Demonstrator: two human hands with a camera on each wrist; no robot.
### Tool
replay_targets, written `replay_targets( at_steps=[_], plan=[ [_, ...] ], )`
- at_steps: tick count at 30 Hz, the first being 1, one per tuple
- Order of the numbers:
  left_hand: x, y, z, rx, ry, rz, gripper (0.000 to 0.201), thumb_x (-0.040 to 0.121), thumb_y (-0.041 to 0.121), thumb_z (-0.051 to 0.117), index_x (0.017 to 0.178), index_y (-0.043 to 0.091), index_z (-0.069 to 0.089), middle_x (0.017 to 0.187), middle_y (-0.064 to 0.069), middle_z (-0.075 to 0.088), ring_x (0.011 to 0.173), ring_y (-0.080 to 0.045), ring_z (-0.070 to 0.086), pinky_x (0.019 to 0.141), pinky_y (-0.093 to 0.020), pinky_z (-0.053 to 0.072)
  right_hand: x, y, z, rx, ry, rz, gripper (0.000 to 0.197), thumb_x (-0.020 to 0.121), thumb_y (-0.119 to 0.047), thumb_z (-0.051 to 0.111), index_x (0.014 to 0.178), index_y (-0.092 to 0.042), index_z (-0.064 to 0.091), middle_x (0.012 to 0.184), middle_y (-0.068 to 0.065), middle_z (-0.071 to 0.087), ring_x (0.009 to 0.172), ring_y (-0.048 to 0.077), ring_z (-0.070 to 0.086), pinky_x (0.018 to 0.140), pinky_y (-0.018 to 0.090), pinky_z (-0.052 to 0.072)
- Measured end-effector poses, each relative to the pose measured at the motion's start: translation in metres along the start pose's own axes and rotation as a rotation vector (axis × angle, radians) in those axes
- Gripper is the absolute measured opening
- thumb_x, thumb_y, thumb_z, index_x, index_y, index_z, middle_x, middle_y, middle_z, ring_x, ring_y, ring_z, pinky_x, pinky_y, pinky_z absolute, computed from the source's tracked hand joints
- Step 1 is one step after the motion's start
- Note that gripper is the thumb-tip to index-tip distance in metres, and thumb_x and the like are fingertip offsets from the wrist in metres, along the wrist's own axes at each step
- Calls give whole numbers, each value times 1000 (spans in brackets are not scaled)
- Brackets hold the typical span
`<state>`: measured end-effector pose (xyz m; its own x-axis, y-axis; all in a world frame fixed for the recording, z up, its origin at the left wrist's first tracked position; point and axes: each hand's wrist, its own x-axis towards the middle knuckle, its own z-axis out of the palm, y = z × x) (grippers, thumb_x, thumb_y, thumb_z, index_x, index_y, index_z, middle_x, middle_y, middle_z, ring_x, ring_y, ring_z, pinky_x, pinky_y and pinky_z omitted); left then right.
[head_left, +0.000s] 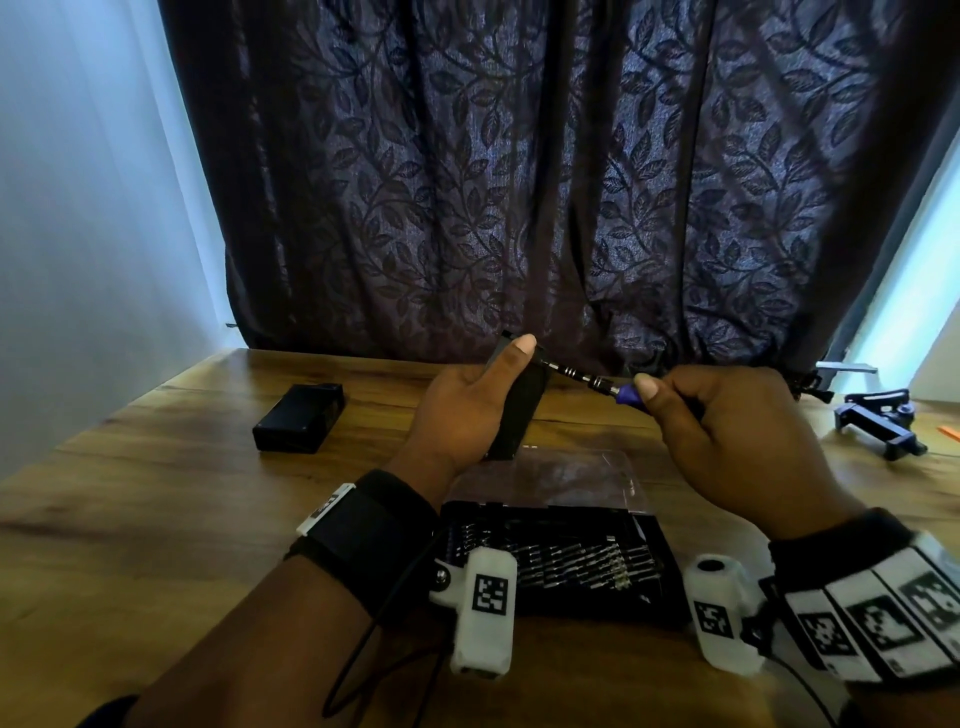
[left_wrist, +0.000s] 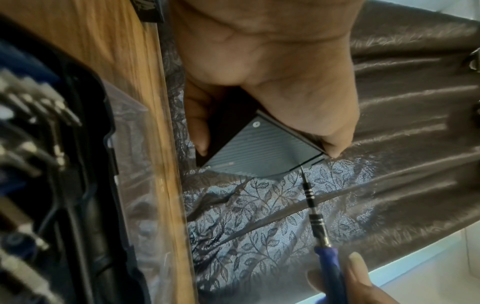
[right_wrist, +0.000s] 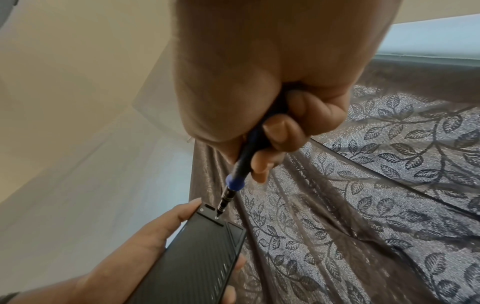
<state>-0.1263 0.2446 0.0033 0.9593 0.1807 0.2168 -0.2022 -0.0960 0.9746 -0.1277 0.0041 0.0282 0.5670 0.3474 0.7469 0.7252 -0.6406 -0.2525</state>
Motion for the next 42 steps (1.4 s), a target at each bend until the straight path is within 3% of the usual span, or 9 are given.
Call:
replay_targets(
  at_steps=[3, 5, 9, 14, 18, 23, 31, 36, 42],
  plan=[
    [-2, 1, 4, -24, 51, -52, 95, 57, 101, 57, 85, 12, 67, 90, -7, 62, 79, -36, 66, 74, -38, 47, -1, -2, -1, 25, 29, 26, 41, 97, -49, 51, 63, -27, 61, 44, -8, 47, 50, 16, 53, 43, 25, 34],
    [-2, 3, 4, -88, 89, -136, 98, 62, 97, 59, 92, 4, 72, 90, -18, 70, 90, -46, 71, 69, -44, 55, -2, -3, -4, 46, 79, 47, 37, 95, -49, 56, 70, -26, 70, 44, -8, 51, 47, 16, 54, 43, 24, 35],
    [-5, 9, 3, -172, 72, -199, 102, 65, 93, 60, 102, -2, 73, 103, -26, 74, 91, -42, 75, 81, -59, 61, -3, -11, -7, 76, 188, 16, 25, 95, -42, 69, 83, -23, 79, 60, -11, 66, 51, 9, 60, 48, 32, 47],
    [-10, 12, 6, -193, 48, -217, 76, 80, 82, 57, 96, 11, 81, 95, -16, 79, 86, -37, 77, 72, -49, 63, -4, -20, -5, 19, 233, -38, 23, 93, -40, 70, 84, -21, 80, 73, -13, 70, 64, 2, 63, 58, 26, 48],
    [-14, 16, 10, -196, 22, -161, 82, 67, 82, 58, 103, 12, 81, 99, -12, 79, 92, -33, 77, 81, -49, 62, -5, -21, -4, 22, 218, -38, 23, 93, -42, 69, 85, -23, 80, 73, -14, 69, 65, 2, 62, 57, 27, 48],
    [-12, 13, 10, -153, 19, -117, 82, 67, 85, 57, 95, 12, 82, 97, -18, 78, 92, -38, 76, 86, -57, 60, -5, -21, -4, 24, 214, -33, 25, 94, -42, 67, 84, -22, 79, 71, -15, 68, 64, 2, 60, 57, 20, 44],
    [-10, 9, 10, -123, 21, -86, 98, 58, 98, 59, 95, 10, 80, 100, -23, 76, 94, -40, 75, 92, -66, 55, -4, -19, -3, 37, 208, -31, 25, 93, -42, 68, 84, -22, 79, 70, -14, 68, 62, 2, 60, 56, 22, 43],
    [-13, 13, 10, -132, 12, -105, 81, 68, 83, 57, 95, 10, 81, 97, -20, 78, 91, -38, 76, 88, -63, 59, -5, -19, -3, 37, 217, -28, 23, 93, -42, 68, 85, -23, 79, 70, -15, 68, 62, 1, 60, 54, 23, 44],
    [-9, 8, 10, -110, 23, -85, 87, 61, 95, 57, 93, 17, 82, 96, -15, 79, 93, -33, 76, 93, -63, 57, -5, -19, -4, 24, 203, -12, 23, 93, -41, 68, 84, -24, 79, 68, -19, 63, 63, 0, 59, 56, 8, 35]
  ],
)
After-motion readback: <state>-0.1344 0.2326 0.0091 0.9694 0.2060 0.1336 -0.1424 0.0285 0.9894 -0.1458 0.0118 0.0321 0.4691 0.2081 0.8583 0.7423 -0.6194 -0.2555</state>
